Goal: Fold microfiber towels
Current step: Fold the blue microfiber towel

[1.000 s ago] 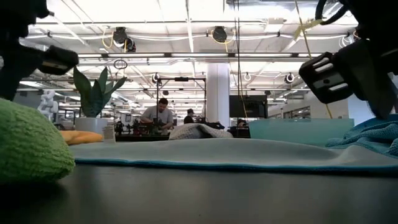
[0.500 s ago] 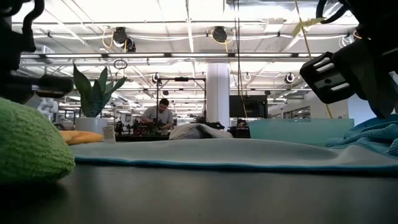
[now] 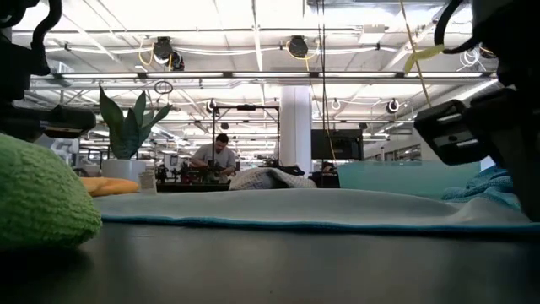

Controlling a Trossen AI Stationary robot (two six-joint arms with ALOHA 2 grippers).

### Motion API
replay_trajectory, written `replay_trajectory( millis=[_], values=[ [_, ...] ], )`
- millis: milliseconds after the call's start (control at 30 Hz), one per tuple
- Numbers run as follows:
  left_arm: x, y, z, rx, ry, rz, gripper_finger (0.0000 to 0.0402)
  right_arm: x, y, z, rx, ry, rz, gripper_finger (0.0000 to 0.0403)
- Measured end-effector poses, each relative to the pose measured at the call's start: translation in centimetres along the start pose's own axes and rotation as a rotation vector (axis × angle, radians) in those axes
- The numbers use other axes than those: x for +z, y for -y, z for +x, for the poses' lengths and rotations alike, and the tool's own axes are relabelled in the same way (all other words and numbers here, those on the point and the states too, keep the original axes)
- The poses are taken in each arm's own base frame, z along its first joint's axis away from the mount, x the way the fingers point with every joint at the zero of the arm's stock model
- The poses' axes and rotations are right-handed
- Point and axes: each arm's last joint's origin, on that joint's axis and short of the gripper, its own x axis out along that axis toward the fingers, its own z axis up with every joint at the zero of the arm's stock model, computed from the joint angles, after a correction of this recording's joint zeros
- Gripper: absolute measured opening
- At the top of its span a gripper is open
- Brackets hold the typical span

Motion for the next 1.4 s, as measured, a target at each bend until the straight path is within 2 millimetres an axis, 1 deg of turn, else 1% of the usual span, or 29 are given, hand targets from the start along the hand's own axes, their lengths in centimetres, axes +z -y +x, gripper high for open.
replay_trajectory(
  millis=[100, 167, 267, 400, 433, 633, 733, 833, 900, 1033, 1133, 1200, 1300, 1400],
  values=[
    [0.0, 0.0, 0.0, 0.0, 0.003, -0.002, 0.0095, -0.4, 0.1, 0.5, -0.009, -0.022, 0.047, 0.0115],
    [0.0, 0.0, 0.0, 0.0, 0.005, -0.006, 0.0095, -0.7, 0.2, 0.8, -0.014, -0.036, 0.081, 0.0101],
    [0.1, 0.0, 0.1, 0.0, 0.015, -0.017, 0.0095, -1.0, 0.2, 1.1, -0.035, -0.056, 0.089, 0.0069],
    [0.4, 0.0, 0.1, 0.001, 0.044, -0.032, 0.0095, -1.6, 0.4, 1.1, -0.102, -0.097, 0.104, 0.0014],
    [0.5, 0.0, 0.1, 0.003, 0.052, -0.039, 0.0095, -1.6, 0.4, 1.1, -0.105, -0.098, 0.108, 0.0008],
    [0.6, 0.0, 0.3, 0.019, 0.075, -0.048, 0.0091, -1.7, 0.8, 1.1, -0.114, -0.107, 0.136, 0.0002],
    [0.3, 0.0, 0.6, 0.02, 0.108, -0.094, 0.0063, -1.7, 1.0, 1.1, -0.119, -0.108, 0.157, 0.0002],
    [0.2, 0.0, 0.9, 0.017, 0.126, -0.155, 0.0015, -1.7, 1.1, 1.1, -0.125, -0.108, 0.183, 0.0001],
    [0.2, 0.0, 0.7, 0.014, 0.131, -0.173, 0.0008, -1.7, 1.2, 1.1, -0.128, -0.105, 0.206, 0.0001],
    [0.0, -0.1, -0.8, -0.025, 0.176, -0.174, 0.0002, -1.0, 1.3, 0.7, -0.118, -0.055, 0.262, 0.0001],
    [-0.3, -0.5, -3.1, -0.074, 0.257, -0.204, 0.0002, -0.3, 1.3, -0.4, -0.112, -0.011, 0.304, 0.0001],
    [-0.9, -0.9, -4.6, -0.098, 0.291, -0.245, 0.0001, 0.1, 1.5, -1.5, -0.106, 0.024, 0.338, 0.0001],
    [-1.5, -1.5, -6.8, -0.109, 0.394, -0.305, 0.0001, 0.9, 1.8, -3.7, -0.086, 0.117, 0.394, 0.0],
    [-2.2, -2.2, -8.3, -0.104, 0.46, -0.381, 0.0001, 0.9, 2.7, -5.8, -0.097, 0.185, 0.458, 0.0]
  ],
)
